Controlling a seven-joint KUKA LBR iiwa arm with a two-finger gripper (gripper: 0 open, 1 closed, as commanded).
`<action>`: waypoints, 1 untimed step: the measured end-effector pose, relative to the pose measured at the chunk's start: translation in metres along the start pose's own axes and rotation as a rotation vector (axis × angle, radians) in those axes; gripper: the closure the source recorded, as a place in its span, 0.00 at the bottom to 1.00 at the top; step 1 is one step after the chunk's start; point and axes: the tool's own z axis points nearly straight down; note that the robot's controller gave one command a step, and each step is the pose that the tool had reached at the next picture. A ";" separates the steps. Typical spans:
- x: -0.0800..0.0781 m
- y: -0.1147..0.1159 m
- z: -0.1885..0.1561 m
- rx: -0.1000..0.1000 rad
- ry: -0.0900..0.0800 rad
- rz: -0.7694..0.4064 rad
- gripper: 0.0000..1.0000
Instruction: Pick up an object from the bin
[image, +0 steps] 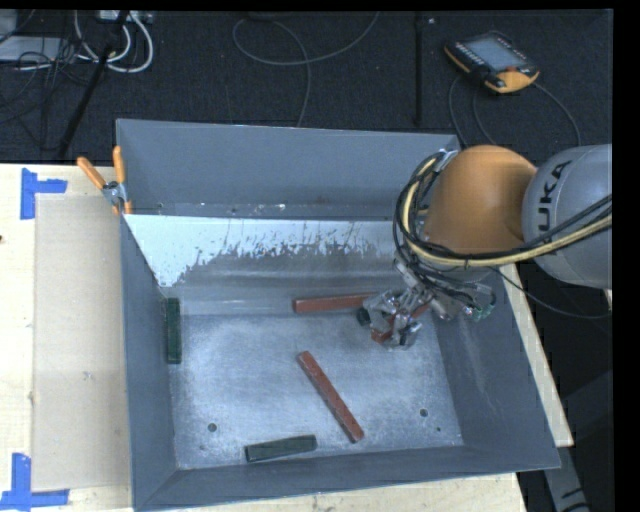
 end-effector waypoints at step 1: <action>-0.001 0.060 -0.132 0.004 -0.006 -0.167 1.00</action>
Offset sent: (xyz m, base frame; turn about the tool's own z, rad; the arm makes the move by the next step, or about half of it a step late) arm 0.0000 0.0000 0.0000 0.0000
